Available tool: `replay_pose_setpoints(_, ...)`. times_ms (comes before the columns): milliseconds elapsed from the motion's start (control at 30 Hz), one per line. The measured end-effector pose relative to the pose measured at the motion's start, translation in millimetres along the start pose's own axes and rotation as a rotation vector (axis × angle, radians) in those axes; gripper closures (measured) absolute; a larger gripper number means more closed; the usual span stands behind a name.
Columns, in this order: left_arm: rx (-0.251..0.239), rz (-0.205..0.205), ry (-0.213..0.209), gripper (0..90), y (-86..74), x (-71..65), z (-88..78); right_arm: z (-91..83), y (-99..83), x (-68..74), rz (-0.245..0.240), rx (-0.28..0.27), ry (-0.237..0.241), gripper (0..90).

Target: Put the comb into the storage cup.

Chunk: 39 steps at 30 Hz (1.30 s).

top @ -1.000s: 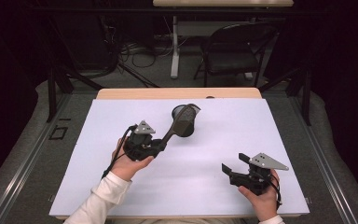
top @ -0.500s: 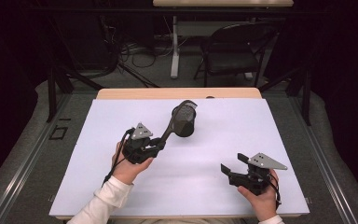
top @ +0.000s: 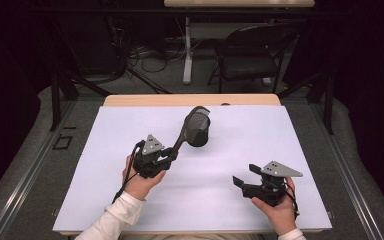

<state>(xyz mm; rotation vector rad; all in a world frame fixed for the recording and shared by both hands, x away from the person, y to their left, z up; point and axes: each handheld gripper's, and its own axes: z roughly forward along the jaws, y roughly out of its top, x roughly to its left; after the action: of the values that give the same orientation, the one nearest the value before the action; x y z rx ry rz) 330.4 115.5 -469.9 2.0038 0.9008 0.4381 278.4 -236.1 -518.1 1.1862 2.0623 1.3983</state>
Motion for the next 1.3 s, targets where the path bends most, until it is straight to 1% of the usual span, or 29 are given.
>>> replay_pose_setpoints(67,0.001,0.001,0.003,72.7,-0.5,-0.1,0.2,1.5,3.6,1.2,-0.002,0.012,0.007,23.4)
replay_pose_setpoints(167,-0.009,-0.004,0.002,72.8,-1.8,-0.7,0.5,3.7,9.0,2.2,-0.004,-0.002,0.004,25.0)
replay_pose_setpoints(333,-0.016,-0.006,0.002,72.8,-2.8,-1.3,1.0,8.3,17.2,-1.1,0.047,-0.016,0.022,25.2)
replay_pose_setpoints(400,-0.014,-0.006,0.001,72.8,-3.1,-1.4,1.7,10.6,21.3,-3.4,0.071,0.000,0.032,25.2)
replay_pose_setpoints(467,-0.009,-0.004,-0.001,72.8,-3.5,-1.1,2.5,12.7,24.8,-4.6,0.083,0.010,0.044,25.1)
replay_pose_setpoints(600,-0.012,-0.008,0.003,72.7,-3.9,-0.2,2.9,15.9,34.5,-5.0,0.088,0.041,0.064,23.4)
replay_pose_setpoints(733,-0.022,-0.011,0.004,72.8,-4.1,0.6,1.9,18.8,45.4,-4.6,0.102,0.058,0.083,22.4)
replay_pose_setpoints(1000,-0.029,-0.013,0.008,72.7,-4.3,2.1,0.5,27.3,65.3,-7.0,0.134,0.076,0.104,21.3)
replay_pose_setpoints(1200,-0.031,-0.016,0.008,72.8,-4.5,2.7,0.4,31.1,79.7,-8.8,0.148,0.081,0.117,20.9)
replay_pose_setpoints(1300,-0.035,-0.016,0.011,72.8,-4.5,2.7,-0.1,33.3,87.5,-9.1,0.165,0.080,0.135,20.9)
